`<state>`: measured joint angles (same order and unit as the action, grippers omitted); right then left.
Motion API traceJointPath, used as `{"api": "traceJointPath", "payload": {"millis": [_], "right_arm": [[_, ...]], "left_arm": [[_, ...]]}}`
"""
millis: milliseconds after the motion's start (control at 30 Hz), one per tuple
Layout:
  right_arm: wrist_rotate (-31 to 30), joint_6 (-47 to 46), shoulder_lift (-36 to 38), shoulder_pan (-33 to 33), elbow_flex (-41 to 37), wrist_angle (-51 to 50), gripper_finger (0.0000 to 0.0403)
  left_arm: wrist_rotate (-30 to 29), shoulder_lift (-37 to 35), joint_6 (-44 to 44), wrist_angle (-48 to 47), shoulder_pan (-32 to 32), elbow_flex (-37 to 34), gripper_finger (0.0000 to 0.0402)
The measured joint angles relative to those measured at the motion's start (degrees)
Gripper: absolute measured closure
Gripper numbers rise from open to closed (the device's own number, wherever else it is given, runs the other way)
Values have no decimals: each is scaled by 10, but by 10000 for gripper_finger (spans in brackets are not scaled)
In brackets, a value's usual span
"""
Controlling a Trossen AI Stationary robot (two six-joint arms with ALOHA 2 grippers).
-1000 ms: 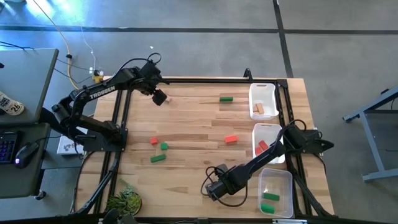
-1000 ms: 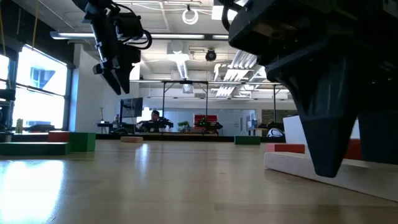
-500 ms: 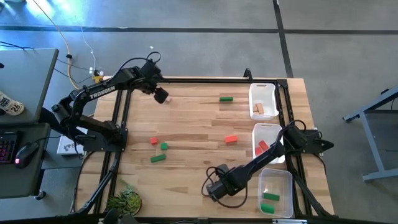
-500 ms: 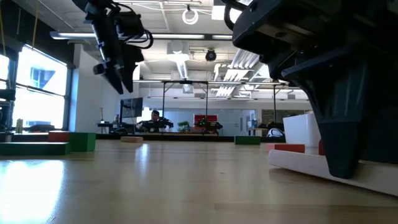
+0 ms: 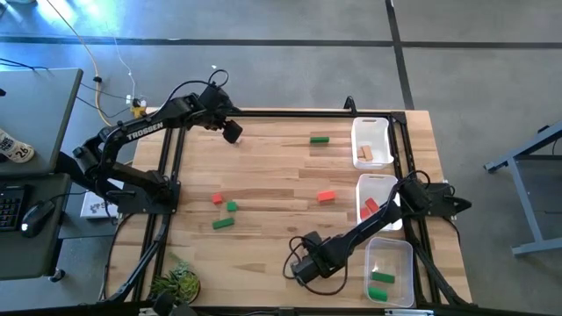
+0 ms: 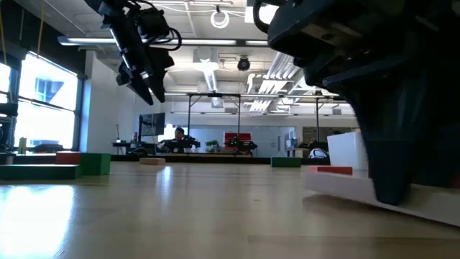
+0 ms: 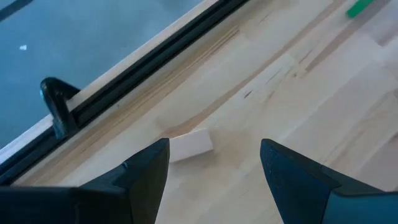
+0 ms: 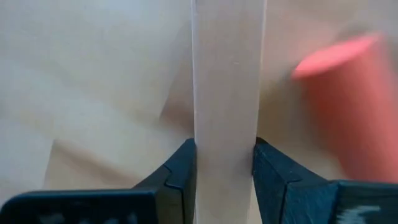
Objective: Sort & place blocks by color
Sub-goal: Put the brown block into the top white bin
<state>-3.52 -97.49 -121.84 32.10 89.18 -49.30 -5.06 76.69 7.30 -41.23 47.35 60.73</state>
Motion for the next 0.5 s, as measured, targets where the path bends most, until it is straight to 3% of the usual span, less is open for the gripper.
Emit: {"api": "traceJointPath", "payload": {"millis": [500], "right_arm": [[-38,16,1,-58,68,-166,310]], "left_arm": [[-1,0,-76,40,-13,0,163]]}}
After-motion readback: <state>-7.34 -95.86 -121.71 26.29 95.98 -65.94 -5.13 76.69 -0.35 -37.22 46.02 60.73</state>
